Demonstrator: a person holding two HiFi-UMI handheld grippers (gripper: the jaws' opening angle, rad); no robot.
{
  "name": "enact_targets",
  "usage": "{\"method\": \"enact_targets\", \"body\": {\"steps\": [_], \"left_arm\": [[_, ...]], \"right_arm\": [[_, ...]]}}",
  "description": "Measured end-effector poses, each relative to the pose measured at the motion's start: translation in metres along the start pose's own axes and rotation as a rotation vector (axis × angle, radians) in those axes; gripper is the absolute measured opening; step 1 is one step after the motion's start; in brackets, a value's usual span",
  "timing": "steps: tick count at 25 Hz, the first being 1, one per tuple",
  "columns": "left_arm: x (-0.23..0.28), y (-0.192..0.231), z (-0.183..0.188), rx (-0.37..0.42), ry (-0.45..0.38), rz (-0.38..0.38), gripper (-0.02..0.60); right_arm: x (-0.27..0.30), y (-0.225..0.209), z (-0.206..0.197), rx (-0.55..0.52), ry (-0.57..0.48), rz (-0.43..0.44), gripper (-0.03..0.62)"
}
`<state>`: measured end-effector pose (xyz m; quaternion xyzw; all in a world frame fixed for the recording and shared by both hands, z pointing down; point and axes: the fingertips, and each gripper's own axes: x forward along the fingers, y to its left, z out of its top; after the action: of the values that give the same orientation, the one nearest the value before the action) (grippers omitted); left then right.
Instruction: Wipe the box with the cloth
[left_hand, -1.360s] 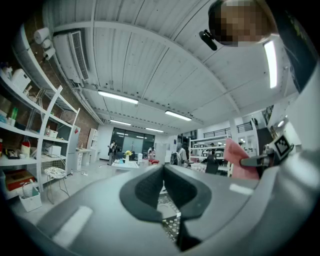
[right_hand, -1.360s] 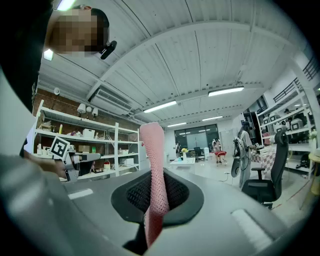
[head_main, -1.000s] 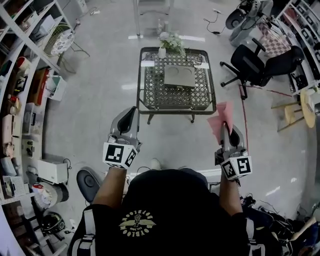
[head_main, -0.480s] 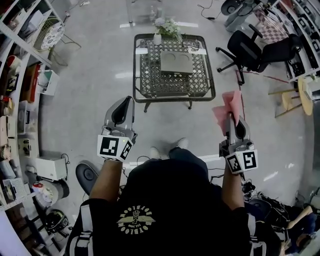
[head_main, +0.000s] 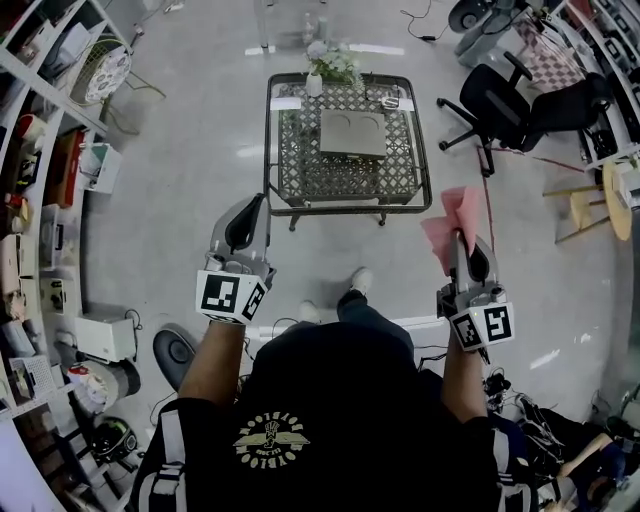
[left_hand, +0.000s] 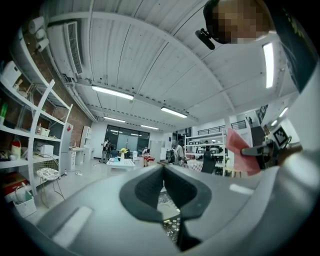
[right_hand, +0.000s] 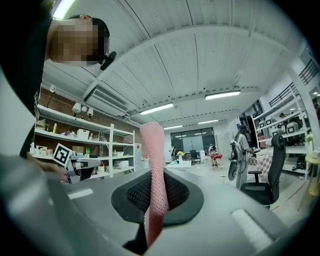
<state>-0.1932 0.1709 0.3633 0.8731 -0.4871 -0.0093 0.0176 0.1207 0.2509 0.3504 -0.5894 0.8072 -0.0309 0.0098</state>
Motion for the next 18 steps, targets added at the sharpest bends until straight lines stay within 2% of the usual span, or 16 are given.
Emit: {"method": "enact_targets", "body": {"steps": [7,12,18], "left_arm": [[0.031,-0.01,0.0,0.02,0.02,-0.015,0.0],[0.054,-0.017,-0.014,0.019,0.039,-0.007,0.0],[0.084,-0.025,-0.02,0.009,0.051,0.007,0.0]], "right_arm": [[0.028,-0.023,-0.002,0.015,0.011,0.034,0.016],[0.042,-0.04,-0.007,0.066,0.001,0.057,0.016],[0.057,-0.071,-0.011,0.068,0.016,0.06,0.017]]}}
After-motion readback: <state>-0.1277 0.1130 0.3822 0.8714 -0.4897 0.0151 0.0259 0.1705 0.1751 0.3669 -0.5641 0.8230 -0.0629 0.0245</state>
